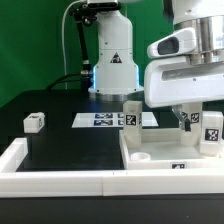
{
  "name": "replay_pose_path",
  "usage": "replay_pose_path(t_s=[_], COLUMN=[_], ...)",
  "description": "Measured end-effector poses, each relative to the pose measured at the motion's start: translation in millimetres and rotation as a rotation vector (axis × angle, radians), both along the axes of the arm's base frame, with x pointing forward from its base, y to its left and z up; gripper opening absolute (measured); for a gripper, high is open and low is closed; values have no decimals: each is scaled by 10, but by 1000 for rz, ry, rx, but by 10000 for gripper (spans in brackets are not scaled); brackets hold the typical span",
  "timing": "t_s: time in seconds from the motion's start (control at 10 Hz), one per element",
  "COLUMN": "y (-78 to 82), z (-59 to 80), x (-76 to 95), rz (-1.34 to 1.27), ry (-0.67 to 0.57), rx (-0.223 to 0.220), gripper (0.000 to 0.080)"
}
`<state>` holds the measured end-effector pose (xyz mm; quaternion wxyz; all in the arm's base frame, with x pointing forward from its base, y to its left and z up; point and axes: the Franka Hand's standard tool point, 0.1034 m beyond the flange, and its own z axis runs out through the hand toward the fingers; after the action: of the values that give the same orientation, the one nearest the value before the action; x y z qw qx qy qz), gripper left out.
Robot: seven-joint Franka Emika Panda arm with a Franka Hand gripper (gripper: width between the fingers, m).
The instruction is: Assemble square table
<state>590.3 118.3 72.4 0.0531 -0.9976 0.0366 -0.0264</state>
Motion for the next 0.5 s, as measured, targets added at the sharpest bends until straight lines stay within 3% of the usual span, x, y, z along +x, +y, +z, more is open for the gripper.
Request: replay_pose_path(t_s=[0.2, 0.5], y=[-82, -63], z=[29, 70], x=[64, 107], rz=[20, -31], ry=[81, 77], rx=[-10, -26], gripper=[649, 649])
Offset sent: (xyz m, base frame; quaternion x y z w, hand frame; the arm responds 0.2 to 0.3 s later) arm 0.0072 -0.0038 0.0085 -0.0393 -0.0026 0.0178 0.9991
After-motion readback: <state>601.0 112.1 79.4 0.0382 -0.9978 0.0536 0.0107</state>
